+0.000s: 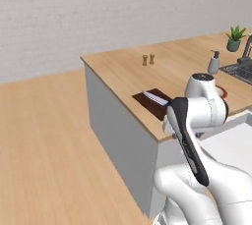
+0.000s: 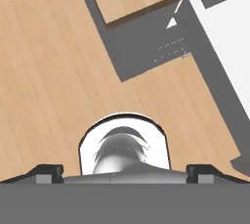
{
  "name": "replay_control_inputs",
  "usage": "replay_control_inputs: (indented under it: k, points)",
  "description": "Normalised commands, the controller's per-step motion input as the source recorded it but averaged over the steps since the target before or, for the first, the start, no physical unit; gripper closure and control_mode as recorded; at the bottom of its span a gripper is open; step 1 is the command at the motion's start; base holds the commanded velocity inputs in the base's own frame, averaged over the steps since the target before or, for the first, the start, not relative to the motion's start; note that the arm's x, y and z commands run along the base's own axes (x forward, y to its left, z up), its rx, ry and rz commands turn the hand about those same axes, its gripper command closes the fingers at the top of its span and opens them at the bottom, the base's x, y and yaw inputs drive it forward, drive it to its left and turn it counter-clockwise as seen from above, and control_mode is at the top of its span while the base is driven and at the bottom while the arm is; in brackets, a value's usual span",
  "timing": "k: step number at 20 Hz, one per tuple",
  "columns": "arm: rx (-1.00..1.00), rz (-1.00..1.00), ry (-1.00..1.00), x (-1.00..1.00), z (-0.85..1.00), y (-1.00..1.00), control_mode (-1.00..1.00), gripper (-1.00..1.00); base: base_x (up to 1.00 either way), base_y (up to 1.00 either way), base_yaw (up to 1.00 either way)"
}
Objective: Pick up the knife from the drawer and place it on the cutting board. Then place the meat from the plate to the cutting board.
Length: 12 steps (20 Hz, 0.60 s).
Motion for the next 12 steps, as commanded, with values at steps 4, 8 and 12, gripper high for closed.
replay_control_inputs:
  k: [4, 8, 12]
  points:
    - [0.0, 0.0, 0.0, 0.0, 0.0, 0.0, 1.0, -1.0, 0.28, -0.4, 0.2]
    - [0.0, 0.0, 0.0, 0.0, 0.0, 0.0, 1.0, -1.0, 0.44, -0.31, 0.09]
    - [0.0, 0.0, 0.0, 0.0, 0.0, 0.0, 1.0, -1.0, 0.54, -0.26, 0.0]
